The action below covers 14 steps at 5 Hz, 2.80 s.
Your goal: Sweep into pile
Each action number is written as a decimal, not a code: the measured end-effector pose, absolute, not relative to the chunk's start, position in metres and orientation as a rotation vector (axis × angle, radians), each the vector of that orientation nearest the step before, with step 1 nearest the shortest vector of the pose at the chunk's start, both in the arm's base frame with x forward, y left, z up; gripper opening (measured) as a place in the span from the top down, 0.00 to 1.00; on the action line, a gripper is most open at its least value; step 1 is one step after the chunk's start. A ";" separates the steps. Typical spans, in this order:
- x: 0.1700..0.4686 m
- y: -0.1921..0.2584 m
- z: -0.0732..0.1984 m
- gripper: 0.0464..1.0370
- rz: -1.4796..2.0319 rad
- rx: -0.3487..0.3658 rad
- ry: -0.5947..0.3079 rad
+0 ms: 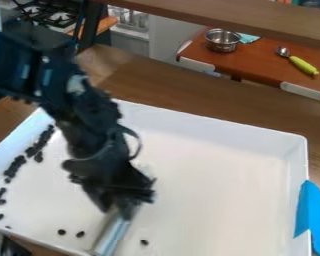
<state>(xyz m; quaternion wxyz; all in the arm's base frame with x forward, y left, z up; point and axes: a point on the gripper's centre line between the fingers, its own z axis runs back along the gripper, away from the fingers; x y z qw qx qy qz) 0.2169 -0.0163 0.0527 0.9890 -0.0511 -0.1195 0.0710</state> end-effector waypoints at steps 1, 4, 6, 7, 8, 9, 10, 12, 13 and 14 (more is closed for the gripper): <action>0.215 -0.011 0.050 0.70 0.134 -0.089 -0.236; 0.267 -0.090 0.105 0.70 0.217 -0.200 -0.207; 0.269 -0.125 0.073 0.70 0.181 -0.140 -0.209; 0.249 -0.113 0.057 0.70 0.160 -0.113 -0.197; 0.232 -0.085 0.057 0.70 0.154 -0.104 -0.222; 0.223 -0.061 0.058 0.70 0.161 -0.114 -0.250; 0.219 -0.041 0.059 0.70 0.165 -0.106 -0.261; 0.222 -0.009 0.050 0.70 0.164 -0.040 -0.268; 0.229 0.007 0.048 0.70 0.183 -0.005 -0.271; 0.231 0.033 0.048 0.70 0.219 0.034 -0.263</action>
